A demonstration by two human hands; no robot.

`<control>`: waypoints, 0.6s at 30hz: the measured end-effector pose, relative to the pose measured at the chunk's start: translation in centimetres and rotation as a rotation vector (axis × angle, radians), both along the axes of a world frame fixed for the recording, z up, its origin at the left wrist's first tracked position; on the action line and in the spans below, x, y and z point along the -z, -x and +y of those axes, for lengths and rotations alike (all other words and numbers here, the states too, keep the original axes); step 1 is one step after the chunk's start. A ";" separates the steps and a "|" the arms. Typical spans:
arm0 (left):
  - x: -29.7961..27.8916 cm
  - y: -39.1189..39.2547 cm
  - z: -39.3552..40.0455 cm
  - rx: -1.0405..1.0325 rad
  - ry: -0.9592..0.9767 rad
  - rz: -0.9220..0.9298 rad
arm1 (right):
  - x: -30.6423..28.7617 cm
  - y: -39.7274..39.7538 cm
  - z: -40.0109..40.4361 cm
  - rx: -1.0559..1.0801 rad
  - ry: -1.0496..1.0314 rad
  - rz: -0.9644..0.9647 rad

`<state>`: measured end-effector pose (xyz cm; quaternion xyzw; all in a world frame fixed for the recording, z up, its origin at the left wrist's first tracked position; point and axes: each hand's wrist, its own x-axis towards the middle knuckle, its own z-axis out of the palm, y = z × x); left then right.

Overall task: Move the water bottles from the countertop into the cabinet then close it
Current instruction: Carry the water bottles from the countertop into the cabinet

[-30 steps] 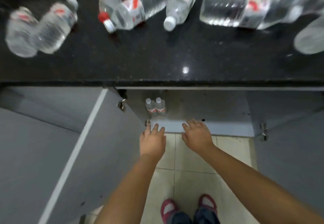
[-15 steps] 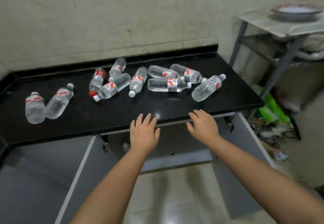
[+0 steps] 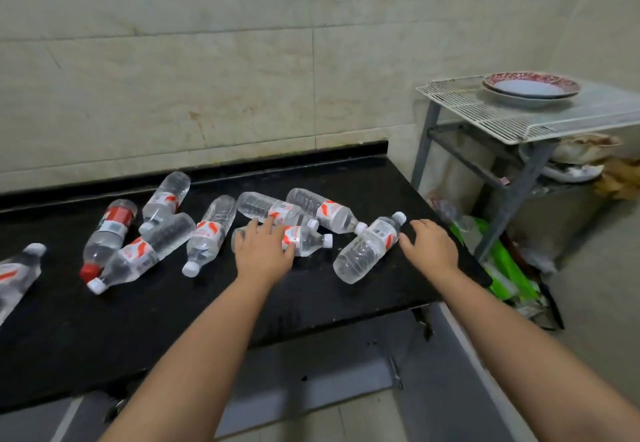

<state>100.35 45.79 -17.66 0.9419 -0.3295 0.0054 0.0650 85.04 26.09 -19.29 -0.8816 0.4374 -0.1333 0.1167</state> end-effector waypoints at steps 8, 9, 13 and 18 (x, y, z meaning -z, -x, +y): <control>6.6 -5.1 -8.6 0.260 -0.151 0.074 | 4.6 -6.4 -11.2 -0.188 -0.185 0.241; 7.1 -5.3 -9.1 0.299 -0.158 0.064 | 4.9 -6.9 -12.0 -0.224 -0.229 0.253; 8.7 -6.4 -10.6 0.403 -0.216 -0.078 | 5.5 -8.9 -13.8 -0.294 -0.368 0.243; 9.3 -6.7 -12.5 0.536 -0.300 -0.176 | 6.5 -9.3 -15.4 -0.338 -0.395 0.232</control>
